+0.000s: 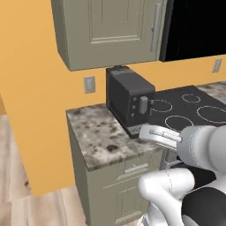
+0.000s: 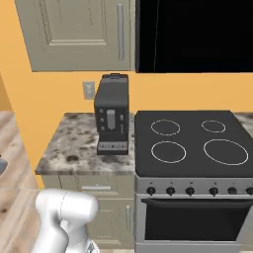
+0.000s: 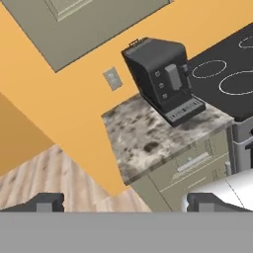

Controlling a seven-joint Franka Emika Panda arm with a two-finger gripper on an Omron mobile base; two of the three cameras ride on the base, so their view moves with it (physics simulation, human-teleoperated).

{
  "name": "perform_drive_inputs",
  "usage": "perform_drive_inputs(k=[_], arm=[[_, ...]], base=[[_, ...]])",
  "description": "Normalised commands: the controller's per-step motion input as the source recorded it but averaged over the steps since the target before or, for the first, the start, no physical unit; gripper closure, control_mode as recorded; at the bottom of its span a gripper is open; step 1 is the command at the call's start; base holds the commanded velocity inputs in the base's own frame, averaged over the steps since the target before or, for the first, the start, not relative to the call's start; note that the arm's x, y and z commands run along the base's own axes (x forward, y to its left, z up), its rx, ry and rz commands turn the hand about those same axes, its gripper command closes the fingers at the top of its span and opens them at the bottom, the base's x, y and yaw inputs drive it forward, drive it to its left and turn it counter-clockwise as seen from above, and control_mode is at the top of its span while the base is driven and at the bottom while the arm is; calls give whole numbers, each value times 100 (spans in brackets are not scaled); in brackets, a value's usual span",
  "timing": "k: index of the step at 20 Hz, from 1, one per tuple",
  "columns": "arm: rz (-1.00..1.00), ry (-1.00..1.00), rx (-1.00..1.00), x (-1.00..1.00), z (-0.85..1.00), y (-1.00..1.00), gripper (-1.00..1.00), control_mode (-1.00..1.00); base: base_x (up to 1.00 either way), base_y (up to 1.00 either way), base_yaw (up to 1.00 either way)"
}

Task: Open the cabinet directly in front. Then move the wine and the cup to the dining counter with the jar on it.

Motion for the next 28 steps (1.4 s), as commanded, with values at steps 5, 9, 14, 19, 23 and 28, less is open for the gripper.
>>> perform_drive_inputs(k=[5,9,14,19,23,28], arm=[[0,0,0,0,0,0,-100,100],[0,0,0,0,0,0,-100,100],[0,0,0,0,0,0,-100,100],[0,0,0,0,0,0,-100,100],[0,0,0,0,0,0,-100,100],[0,0,0,0,0,0,-100,100]], base=[[0,-100,0],[0,-100,0],[-16,-100,0],[-96,-100,0],[-71,-100,0],[-23,-100,0]])
